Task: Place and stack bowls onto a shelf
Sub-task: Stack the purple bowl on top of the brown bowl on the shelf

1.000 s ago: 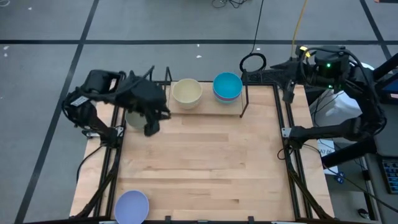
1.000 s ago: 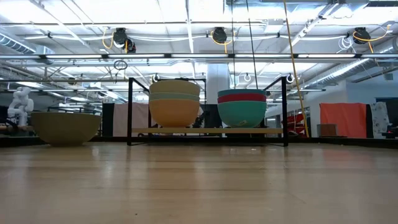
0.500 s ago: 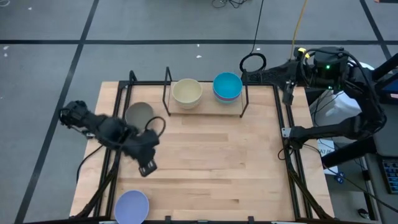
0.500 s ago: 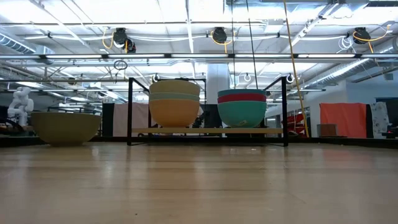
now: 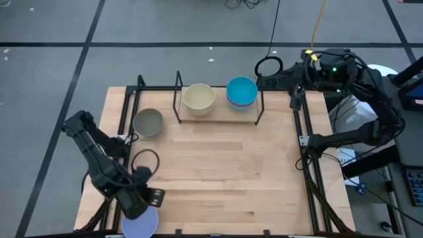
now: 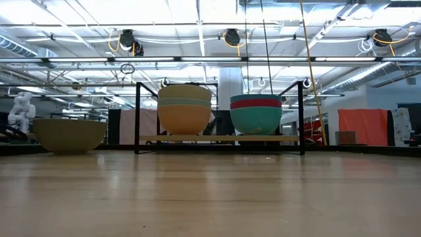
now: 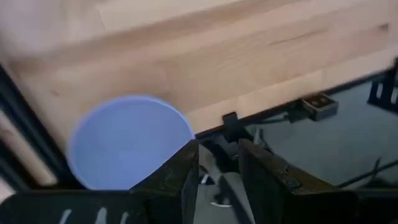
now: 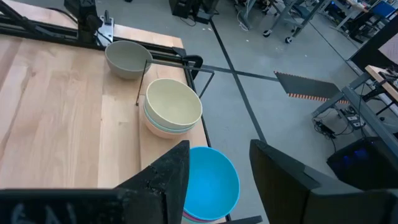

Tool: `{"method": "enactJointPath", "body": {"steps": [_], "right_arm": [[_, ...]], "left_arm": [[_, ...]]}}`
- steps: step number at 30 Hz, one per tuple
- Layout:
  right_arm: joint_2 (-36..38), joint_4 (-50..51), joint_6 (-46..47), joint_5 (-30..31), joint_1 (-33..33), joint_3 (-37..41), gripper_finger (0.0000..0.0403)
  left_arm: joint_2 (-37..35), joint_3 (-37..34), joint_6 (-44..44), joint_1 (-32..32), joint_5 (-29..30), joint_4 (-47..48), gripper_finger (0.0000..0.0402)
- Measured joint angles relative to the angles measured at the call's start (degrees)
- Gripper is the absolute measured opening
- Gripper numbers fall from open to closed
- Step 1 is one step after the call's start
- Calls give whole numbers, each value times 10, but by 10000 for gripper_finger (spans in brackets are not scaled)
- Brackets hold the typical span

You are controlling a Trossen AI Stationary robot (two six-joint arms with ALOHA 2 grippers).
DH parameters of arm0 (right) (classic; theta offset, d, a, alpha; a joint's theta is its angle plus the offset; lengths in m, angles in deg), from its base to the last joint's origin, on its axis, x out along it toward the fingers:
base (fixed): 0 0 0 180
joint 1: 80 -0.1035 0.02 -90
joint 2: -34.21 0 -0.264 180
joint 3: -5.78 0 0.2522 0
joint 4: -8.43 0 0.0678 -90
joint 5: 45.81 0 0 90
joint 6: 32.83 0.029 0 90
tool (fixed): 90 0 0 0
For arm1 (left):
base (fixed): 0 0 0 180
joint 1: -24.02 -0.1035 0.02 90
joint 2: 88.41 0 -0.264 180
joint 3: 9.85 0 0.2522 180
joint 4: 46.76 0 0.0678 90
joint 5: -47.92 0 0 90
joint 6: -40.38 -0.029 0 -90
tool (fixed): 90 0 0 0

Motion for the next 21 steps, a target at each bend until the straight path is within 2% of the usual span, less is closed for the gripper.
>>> {"method": "enactJointPath", "body": {"steps": [6, 13, 21], "right_arm": [[-3, 0, -33, 1, 0, 0, 162], [-3, -4, -47, 1, 0, 0, 162], [-3, -4, -56, 1, 0, 0, 162]], "left_arm": [[40, -49, 126, 31, -6, -104, 117], [100, -55, 128, 21, -3, -164, 117], [150, -54, 141, 27, -53, -160, 117]]}}
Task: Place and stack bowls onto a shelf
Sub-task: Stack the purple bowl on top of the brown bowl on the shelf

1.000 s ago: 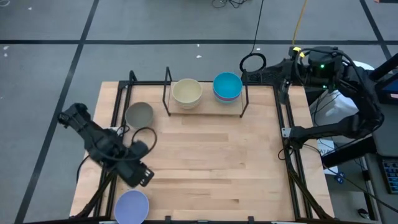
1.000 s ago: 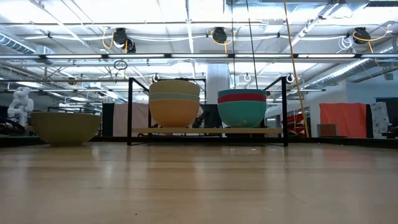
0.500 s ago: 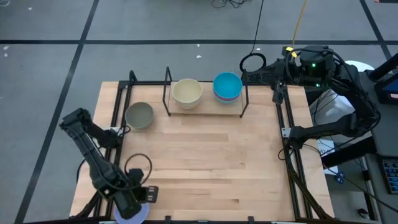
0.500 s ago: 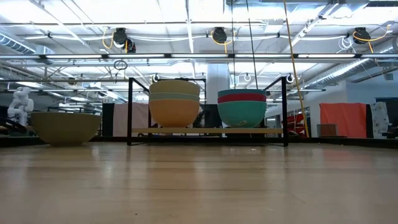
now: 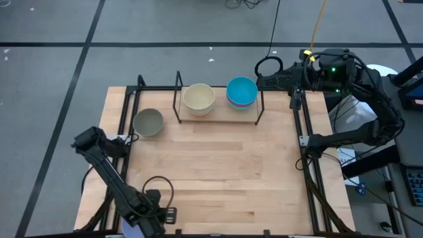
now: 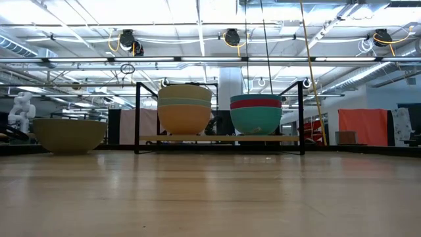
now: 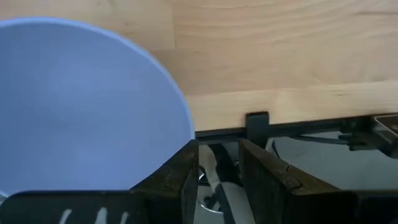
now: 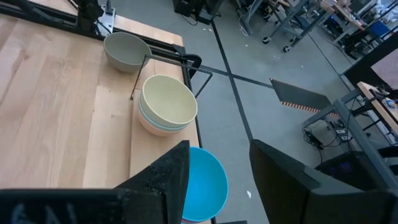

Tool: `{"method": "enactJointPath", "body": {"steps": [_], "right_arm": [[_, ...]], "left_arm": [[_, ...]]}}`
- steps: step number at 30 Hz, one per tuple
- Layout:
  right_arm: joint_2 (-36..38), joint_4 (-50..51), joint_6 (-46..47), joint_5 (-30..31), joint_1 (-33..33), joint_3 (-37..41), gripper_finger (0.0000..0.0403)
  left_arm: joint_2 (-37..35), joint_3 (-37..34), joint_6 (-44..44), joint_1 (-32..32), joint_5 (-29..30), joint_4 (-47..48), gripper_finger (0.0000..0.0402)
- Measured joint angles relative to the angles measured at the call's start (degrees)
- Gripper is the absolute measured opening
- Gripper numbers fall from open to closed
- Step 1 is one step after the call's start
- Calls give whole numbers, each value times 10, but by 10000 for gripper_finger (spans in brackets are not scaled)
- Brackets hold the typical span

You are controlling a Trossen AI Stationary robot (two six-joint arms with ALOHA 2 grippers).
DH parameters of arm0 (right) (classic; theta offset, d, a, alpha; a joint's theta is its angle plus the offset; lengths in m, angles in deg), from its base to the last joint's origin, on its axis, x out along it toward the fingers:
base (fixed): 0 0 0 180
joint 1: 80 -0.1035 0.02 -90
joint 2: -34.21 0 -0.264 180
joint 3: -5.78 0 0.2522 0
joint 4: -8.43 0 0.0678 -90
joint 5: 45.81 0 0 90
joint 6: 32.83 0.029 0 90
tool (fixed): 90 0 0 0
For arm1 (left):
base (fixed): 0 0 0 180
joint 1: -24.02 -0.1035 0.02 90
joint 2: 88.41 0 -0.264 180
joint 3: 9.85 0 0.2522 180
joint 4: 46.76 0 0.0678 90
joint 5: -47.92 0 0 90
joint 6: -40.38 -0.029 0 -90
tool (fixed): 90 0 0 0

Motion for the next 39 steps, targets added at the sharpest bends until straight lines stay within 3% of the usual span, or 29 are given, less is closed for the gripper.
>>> {"method": "enactJointPath", "body": {"steps": [20, 30, 39], "right_arm": [[0, -7, 16, 0, 0, 0, 162], [0, -14, 16, 0, 0, 0, 162], [0, -25, 16, 0, 0, 0, 162]], "left_arm": [[33, 0, 4, 0, -41, 31, 117], [72, 0, -11, 0, -37, 18, 117], [76, 0, -80, 0, -6, 27, 117]]}}
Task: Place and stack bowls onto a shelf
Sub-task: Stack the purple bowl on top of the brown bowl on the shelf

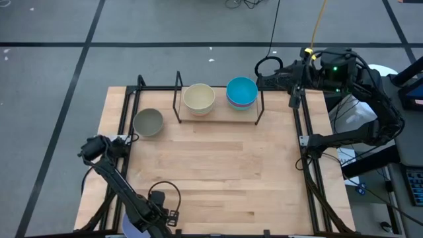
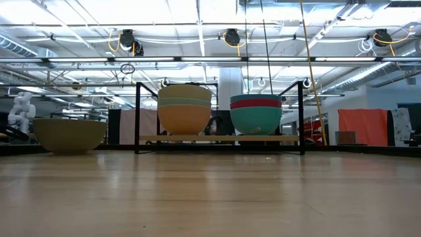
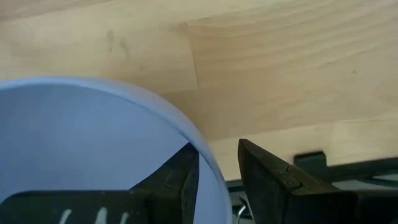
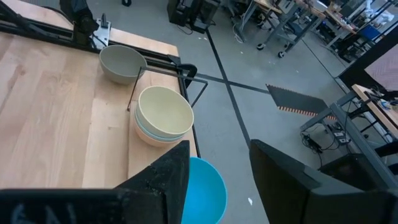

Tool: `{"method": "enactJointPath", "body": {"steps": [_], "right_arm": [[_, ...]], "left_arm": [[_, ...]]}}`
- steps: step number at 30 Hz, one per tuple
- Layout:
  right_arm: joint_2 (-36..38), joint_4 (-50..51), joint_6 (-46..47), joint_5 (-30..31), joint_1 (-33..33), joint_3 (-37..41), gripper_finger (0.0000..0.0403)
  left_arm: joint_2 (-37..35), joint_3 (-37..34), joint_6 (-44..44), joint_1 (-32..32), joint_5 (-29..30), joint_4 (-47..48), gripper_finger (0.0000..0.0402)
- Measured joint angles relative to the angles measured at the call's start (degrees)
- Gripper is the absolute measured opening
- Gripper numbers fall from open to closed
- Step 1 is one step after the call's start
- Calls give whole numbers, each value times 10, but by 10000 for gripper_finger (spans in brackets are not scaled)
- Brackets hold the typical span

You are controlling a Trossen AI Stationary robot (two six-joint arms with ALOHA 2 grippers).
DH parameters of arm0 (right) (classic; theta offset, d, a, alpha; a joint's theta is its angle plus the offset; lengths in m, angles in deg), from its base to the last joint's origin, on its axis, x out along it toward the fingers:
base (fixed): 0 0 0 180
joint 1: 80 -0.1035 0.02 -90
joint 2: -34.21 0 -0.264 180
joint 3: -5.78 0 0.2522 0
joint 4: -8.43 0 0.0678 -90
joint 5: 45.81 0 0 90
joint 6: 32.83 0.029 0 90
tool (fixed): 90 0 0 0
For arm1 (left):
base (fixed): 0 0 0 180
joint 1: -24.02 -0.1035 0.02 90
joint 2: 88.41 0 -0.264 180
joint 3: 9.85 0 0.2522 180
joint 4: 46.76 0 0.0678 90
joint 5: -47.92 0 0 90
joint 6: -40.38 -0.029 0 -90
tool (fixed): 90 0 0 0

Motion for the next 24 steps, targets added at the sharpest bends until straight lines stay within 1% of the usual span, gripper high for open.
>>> {"method": "enactJointPath", "body": {"steps": [8, 10, 12, 16, 20, 24], "right_arm": [[0, -5, 0, 0, 0, 0, 162], [0, -5, 0, 0, 0, 0, 162], [0, -5, 0, 0, 0, 0, 162], [0, -5, 0, 0, 0, 0, 162], [0, -5, -7, 0, 0, 0, 162], [0, -5, -16, 0, 0, 0, 162]], "left_arm": [[25, 0, 0, 0, -3, -3, 117], [29, 0, 1, 0, -6, -3, 111], [30, 0, 1, 0, -7, -2, 91], [28, 1, -21, 0, -18, 9, 20], [23, 1, -39, -2, -22, 23, 13], [-7, 0, -107, -22, -30, 67, 8]]}}
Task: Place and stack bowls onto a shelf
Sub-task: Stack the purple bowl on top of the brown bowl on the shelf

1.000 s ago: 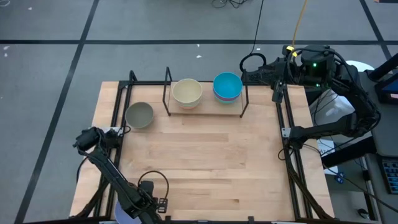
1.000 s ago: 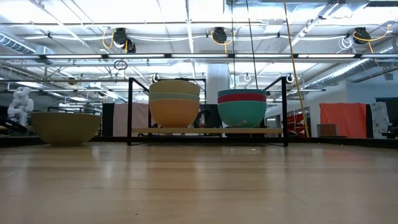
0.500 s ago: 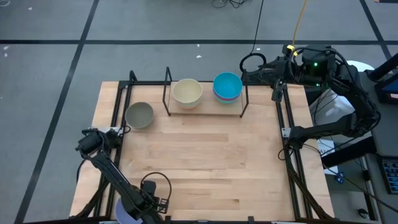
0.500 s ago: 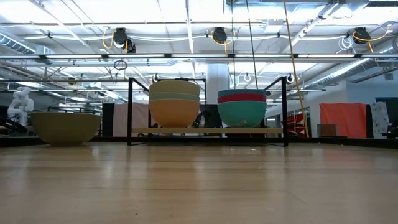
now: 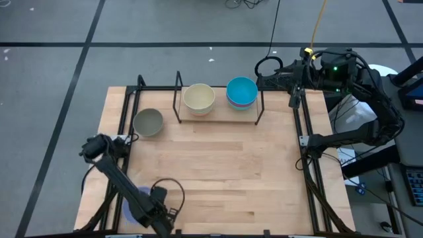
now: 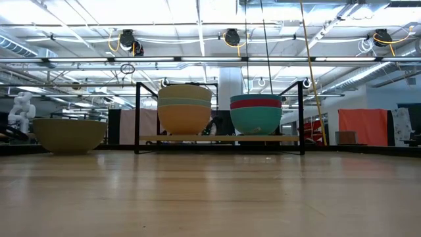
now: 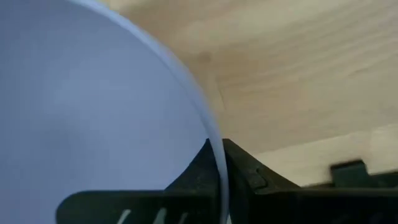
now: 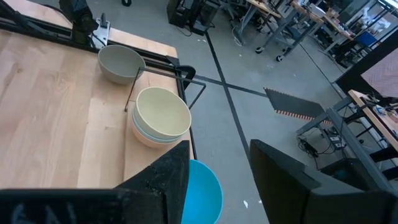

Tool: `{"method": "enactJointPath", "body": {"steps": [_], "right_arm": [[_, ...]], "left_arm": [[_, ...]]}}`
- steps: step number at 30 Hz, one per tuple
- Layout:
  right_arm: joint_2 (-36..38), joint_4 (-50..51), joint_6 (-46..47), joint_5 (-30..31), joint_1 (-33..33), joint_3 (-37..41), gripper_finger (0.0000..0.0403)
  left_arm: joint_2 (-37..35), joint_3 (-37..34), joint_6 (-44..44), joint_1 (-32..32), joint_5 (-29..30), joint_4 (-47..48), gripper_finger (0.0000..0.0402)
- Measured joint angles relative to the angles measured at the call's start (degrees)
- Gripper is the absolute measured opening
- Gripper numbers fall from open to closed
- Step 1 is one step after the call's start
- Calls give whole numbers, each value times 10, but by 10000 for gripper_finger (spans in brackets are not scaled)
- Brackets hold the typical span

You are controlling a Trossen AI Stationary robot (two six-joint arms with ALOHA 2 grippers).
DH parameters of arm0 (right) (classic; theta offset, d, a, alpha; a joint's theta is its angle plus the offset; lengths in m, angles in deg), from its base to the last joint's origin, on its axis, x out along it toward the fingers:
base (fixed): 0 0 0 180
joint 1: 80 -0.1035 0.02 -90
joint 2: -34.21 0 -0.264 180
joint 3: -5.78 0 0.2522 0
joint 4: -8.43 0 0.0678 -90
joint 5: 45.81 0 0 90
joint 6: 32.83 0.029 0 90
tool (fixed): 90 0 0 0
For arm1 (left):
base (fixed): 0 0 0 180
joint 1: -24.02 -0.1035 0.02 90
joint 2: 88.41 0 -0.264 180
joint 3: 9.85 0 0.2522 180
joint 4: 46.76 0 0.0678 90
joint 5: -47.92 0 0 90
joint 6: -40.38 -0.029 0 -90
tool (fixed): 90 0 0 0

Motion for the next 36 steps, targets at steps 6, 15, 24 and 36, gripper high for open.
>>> {"method": "enactJointPath", "body": {"steps": [6, 15, 24, 36], "right_arm": [[0, -8, -4, 0, 0, 0, 162], [1, -40, -26, 0, 0, 0, 162], [1, -47, -25, 0, 0, 0, 162], [1, -51, -23, 0, 0, 0, 162]], "left_arm": [[-92, 0, -134, -60, -3, 102, 7], [-228, 0, -330, -206, 67, 228, 7], [-272, 34, -586, -383, 126, 235, 7], [-267, 189, -907, -536, 233, 196, 7]]}}
